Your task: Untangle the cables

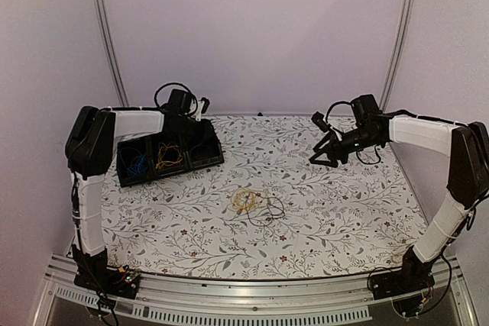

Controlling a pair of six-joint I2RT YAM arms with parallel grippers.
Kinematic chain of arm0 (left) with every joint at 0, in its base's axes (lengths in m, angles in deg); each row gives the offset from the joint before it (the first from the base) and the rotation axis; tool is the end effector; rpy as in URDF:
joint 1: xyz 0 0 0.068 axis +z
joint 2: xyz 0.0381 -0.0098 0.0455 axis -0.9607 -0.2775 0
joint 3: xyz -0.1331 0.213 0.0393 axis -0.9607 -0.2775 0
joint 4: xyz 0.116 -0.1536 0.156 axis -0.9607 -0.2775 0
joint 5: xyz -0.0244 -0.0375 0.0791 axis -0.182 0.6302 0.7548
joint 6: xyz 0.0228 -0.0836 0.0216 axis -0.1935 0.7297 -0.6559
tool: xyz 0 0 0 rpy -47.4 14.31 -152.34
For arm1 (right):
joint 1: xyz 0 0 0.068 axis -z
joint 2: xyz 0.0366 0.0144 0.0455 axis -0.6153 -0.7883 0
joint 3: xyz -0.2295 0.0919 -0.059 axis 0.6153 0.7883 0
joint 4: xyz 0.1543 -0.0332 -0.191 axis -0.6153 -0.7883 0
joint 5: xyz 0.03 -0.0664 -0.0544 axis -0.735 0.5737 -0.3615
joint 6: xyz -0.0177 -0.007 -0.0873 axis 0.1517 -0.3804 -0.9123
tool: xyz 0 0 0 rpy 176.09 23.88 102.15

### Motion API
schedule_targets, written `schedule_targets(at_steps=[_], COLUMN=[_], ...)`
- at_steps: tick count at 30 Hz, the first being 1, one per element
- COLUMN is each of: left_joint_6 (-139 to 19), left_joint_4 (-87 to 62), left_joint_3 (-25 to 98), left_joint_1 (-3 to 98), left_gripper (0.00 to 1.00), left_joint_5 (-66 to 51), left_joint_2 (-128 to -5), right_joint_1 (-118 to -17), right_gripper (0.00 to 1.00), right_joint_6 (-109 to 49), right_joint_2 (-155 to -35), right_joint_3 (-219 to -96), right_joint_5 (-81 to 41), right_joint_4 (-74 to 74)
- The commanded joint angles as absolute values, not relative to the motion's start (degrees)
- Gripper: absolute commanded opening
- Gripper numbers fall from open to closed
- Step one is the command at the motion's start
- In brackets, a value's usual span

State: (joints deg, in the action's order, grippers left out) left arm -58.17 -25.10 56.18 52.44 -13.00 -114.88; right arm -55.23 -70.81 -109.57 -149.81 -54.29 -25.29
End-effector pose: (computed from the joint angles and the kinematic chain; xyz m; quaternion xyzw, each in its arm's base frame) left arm 0.4536 -0.1987 0.1408 0.1112 0.9041 -0.2256 0.3455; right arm 0.3222 0.1563 0.1957 -0.4845 0.7507 0.2978 0.3362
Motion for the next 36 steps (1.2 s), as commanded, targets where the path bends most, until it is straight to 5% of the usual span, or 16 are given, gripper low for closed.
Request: schedule_targets(at_steps=[1,8,15,21,29,36], left_joint_6=[-57.7,-57.0,-57.7,-59.5,-60.6,-69.6], left_joint_4=[-23.9,-26.3,-27.0,-33.1,-32.0,-25.9], left_joint_3=[53.7,51.1,50.8,53.9,49.3,38.1], left_joint_1=[53.7,53.8,53.4,53.2,51.8,37.8], left_gripper=[0.00,0.00,0.32,0.45,0.40,0.36], left_joint_5=[-10.6,-6.8,-5.8,-2.9,-2.9,-9.0], left_joint_2=[-112.9,-111.0,-105.7,-99.8,-92.4,-83.9], right_joint_1=[-55.4,-55.4,-55.4,-55.4,-55.5,-56.0], right_gripper=[0.63,0.63,0.63,0.63,0.63,0.60], right_joint_6=[-71.5,-71.8,-71.8,-71.9,-72.3,-73.3], right_joint_2=[-110.2,-110.9,-110.9,-110.9,-110.9,-110.8], right_joint_3=[-151.2,-152.1,-152.2,-152.2,-152.3,-152.1], right_joint_5=[-55.0,-55.4,-55.7,-55.8,-55.7,-56.7], right_joint_4=[-26.2,-27.5,-27.7,-27.9,-28.1,-28.7])
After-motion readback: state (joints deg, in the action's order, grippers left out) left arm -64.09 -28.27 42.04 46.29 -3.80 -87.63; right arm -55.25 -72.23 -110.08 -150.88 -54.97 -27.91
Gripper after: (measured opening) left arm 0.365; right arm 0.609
